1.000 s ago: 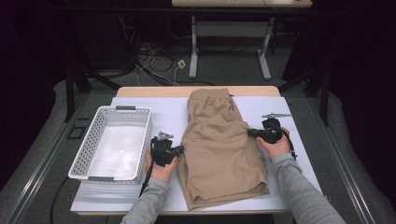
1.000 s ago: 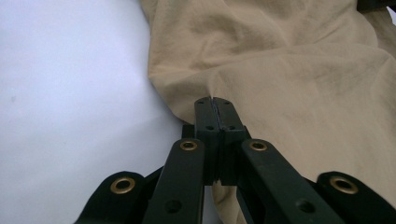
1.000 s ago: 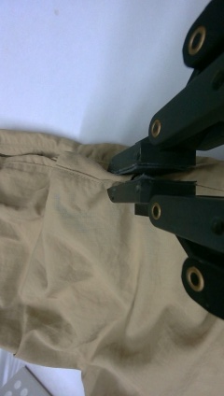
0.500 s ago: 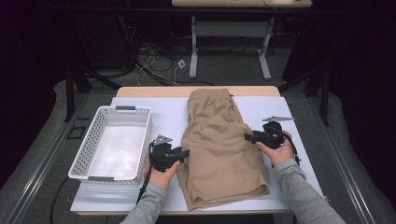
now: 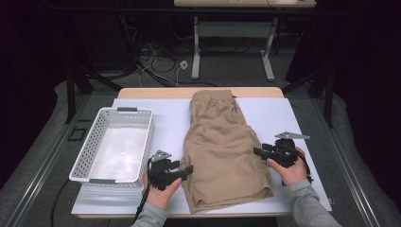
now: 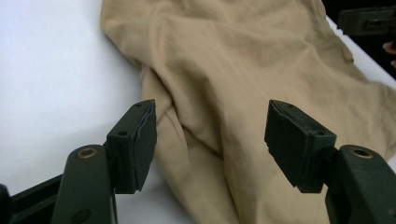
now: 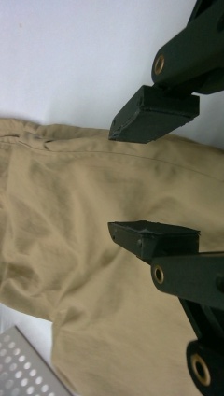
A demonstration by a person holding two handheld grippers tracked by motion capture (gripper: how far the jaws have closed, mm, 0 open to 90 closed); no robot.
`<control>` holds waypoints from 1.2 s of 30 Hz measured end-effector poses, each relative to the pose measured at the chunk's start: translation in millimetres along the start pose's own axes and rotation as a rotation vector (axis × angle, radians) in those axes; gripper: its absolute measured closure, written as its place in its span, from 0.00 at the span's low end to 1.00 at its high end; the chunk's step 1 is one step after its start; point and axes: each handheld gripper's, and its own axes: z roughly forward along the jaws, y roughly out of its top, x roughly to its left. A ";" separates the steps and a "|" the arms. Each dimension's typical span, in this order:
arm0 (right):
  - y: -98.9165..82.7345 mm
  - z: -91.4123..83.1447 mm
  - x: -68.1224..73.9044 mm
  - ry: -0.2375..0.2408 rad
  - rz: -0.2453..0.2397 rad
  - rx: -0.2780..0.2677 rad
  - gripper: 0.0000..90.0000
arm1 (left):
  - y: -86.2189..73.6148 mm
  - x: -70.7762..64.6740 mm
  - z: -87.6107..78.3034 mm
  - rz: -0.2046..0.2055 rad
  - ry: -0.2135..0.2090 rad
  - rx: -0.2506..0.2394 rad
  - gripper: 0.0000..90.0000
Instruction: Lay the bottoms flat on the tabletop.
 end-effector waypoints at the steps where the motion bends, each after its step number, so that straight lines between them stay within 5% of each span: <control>1: -2.8 -1.7 1.4 0.000 -0.002 0.002 0.53 | -2.5 -0.2 -0.5 0.003 -0.001 0.009 0.38; 11: -24.9 -14.4 8.4 0.010 -0.043 0.000 0.46 | -22.8 1.0 5.4 -0.026 0.013 0.042 0.30; 15: -31.3 -20.3 7.0 0.009 -0.033 -0.002 0.45 | -25.5 -2.9 8.7 -0.033 -0.042 0.057 0.29; 20: -38.3 -22.2 2.6 -0.005 -0.008 0.007 0.45 | -27.6 -10.5 14.8 -0.013 -0.061 0.072 0.28; 22: -41.0 -21.7 0.8 -0.011 0.004 0.028 0.45 | -27.8 -12.9 17.2 -0.035 -0.111 0.085 0.32; 25: -45.0 -19.0 -1.6 -0.020 0.015 0.060 0.46 | -28.7 -17.5 21.3 -0.014 -0.137 0.086 0.35; 36: -50.1 -12.7 4.0 0.006 0.055 0.131 0.61 | -30.3 -26.5 27.3 0.047 -0.121 0.099 0.65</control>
